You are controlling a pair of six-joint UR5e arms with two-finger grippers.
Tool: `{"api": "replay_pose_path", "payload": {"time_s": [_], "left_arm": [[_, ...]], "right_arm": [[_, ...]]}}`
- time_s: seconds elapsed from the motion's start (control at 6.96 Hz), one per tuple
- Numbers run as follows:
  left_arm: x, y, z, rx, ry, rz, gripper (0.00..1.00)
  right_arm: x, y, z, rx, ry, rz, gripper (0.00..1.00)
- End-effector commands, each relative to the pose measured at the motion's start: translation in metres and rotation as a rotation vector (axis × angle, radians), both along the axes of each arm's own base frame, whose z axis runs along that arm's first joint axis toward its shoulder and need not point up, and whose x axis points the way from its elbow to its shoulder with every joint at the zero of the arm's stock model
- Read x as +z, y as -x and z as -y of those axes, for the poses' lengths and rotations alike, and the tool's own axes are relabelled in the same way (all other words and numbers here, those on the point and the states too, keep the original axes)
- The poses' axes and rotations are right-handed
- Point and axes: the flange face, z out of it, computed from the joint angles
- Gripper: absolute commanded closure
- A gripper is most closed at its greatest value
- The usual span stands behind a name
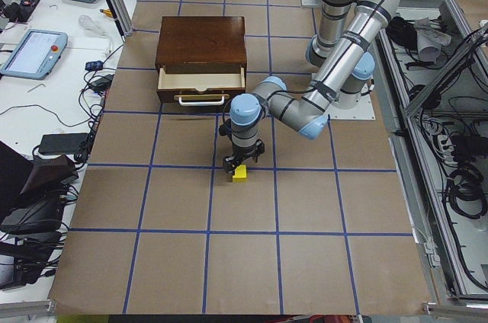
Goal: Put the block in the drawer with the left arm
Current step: 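Lower the left gripper over the yellow cube and close on it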
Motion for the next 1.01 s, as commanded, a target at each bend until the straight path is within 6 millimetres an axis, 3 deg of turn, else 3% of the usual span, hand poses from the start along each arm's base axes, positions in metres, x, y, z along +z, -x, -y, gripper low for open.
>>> {"api": "replay_pose_path", "payload": {"time_s": [0.0,0.86], "left_arm": [[-0.014,-0.005,-0.004,-0.127,0.019,-0.042,0.00],[-0.049,-0.011,-0.002,-0.169,0.008,-0.118,0.00]], "right_arm": [[0.000,-0.001,0.000,0.001,-0.001,0.000,0.00],[0.000,0.000,0.000,0.000,0.000,0.001,0.00]]}}
